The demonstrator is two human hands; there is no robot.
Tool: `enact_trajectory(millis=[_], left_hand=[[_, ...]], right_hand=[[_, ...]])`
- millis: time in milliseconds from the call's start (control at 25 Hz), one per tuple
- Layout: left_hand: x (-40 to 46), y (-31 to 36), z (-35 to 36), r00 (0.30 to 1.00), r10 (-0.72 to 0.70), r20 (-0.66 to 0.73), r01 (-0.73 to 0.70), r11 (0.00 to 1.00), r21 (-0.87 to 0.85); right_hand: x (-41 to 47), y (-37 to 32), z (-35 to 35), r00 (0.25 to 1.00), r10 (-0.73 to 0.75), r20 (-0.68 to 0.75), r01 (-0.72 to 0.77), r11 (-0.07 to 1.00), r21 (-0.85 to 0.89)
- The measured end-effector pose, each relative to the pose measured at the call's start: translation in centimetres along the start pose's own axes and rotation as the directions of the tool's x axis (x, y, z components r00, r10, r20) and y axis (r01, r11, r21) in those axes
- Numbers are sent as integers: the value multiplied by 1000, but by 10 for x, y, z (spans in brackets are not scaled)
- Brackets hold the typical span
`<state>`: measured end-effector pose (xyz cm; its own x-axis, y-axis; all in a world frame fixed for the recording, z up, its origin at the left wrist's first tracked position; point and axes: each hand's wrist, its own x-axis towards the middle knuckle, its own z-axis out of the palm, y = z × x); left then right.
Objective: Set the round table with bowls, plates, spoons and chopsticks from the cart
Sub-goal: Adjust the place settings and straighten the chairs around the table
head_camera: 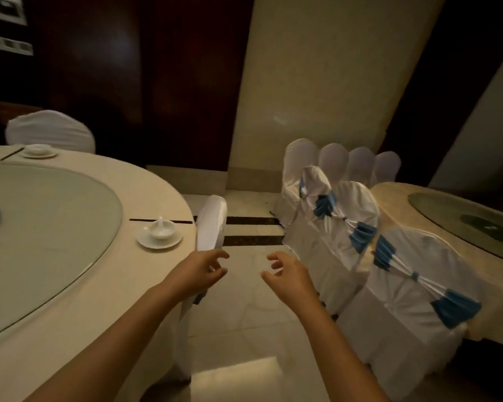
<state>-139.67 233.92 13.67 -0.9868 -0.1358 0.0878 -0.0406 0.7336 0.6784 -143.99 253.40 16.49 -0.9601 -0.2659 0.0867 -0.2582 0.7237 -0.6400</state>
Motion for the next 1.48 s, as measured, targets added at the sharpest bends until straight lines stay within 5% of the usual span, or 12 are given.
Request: enact_trajectory(millis=[400, 960, 1160, 1480], left_hand=[[140, 2, 13, 931, -264, -251, 275, 961, 12], [397, -73, -13, 810, -451, -375, 465, 883, -57], [442, -92, -10, 644, -566, -514, 602, 790, -117], [439, -82, -13, 177, -702, -690, 747, 552, -370]], right_hand=[[217, 27, 29, 932, -267, 246, 256, 964, 77], [519, -4, 88, 790, -454, 412, 416, 891, 183], [601, -21, 119, 606, -605, 516, 542, 789, 289], [670, -68, 166, 266, -737, 621, 681, 600, 420]])
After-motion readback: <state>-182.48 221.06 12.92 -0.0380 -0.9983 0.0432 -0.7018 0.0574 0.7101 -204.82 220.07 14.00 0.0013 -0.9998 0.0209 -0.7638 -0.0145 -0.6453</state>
